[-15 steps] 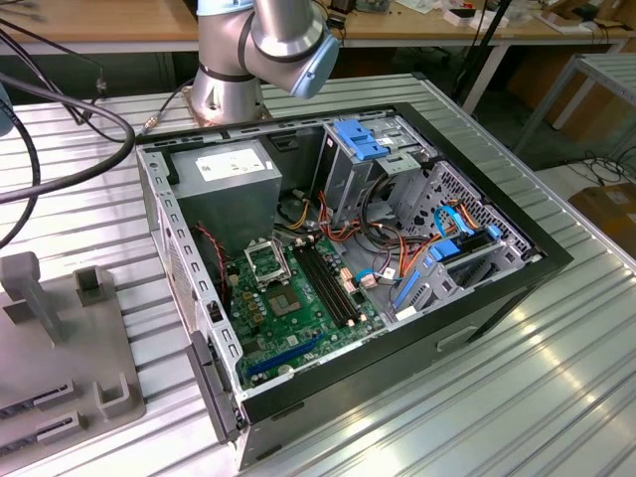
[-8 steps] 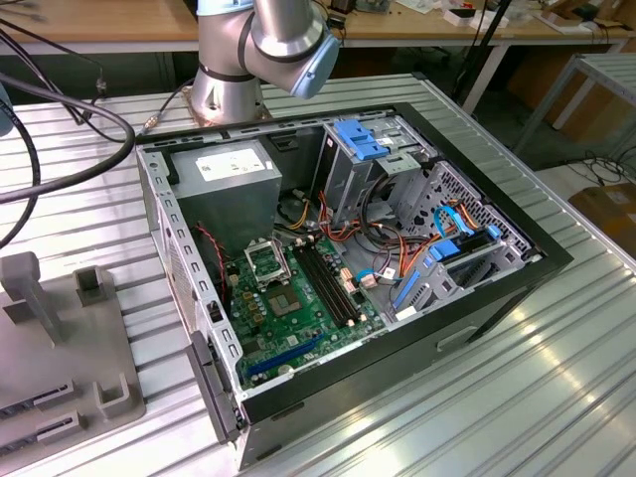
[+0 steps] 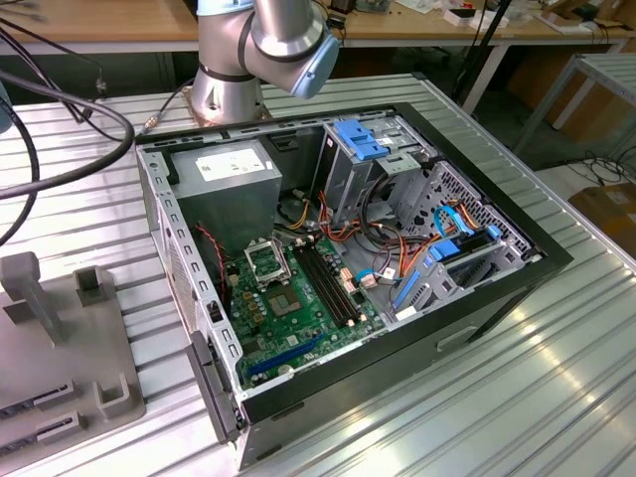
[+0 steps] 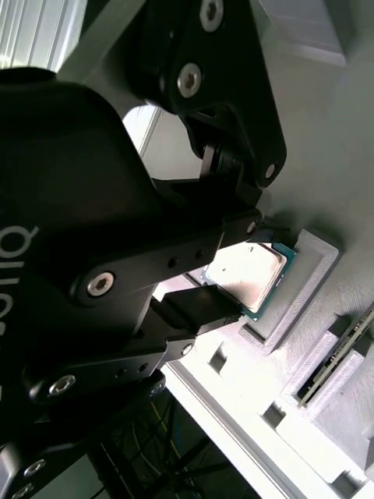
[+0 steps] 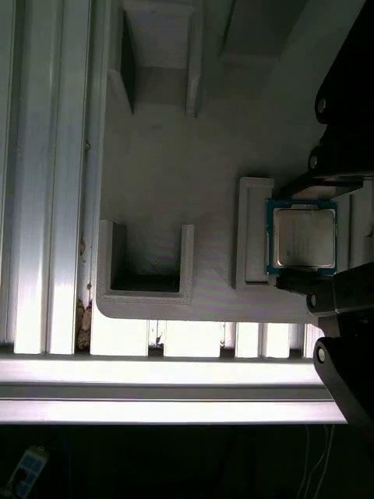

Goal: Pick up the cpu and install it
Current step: 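Pick up the cpu and move it towards the insertion slot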

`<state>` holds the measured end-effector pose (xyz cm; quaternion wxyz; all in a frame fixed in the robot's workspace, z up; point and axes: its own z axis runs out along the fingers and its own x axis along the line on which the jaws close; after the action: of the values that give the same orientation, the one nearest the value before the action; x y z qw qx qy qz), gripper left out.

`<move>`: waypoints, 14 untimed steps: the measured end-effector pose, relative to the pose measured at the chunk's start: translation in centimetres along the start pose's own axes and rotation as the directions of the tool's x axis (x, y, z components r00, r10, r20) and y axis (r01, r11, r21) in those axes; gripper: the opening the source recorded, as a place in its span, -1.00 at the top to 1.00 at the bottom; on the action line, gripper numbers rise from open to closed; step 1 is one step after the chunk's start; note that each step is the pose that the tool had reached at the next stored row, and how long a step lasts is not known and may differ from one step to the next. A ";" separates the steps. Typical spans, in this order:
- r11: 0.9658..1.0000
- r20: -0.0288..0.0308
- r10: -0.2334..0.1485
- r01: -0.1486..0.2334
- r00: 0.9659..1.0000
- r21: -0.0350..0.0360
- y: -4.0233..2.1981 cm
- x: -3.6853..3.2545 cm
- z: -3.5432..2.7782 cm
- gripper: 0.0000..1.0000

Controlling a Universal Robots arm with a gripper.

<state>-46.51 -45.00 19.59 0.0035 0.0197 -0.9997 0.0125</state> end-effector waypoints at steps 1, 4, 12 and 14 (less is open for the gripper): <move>1.000 0.000 0.000 0.000 1.000 0.000 0.00 0.00 -0.12 0.05; 1.000 -0.001 0.000 0.000 1.000 0.000 -0.01 0.00 -0.62 0.05; 1.000 -0.003 0.000 0.000 1.000 0.000 -0.05 -0.01 -1.84 0.05; 1.000 -0.003 0.000 0.000 1.000 0.000 -0.05 -0.01 -1.84 0.05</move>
<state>-46.48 -45.00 21.43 0.0048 0.0197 -0.9997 0.0124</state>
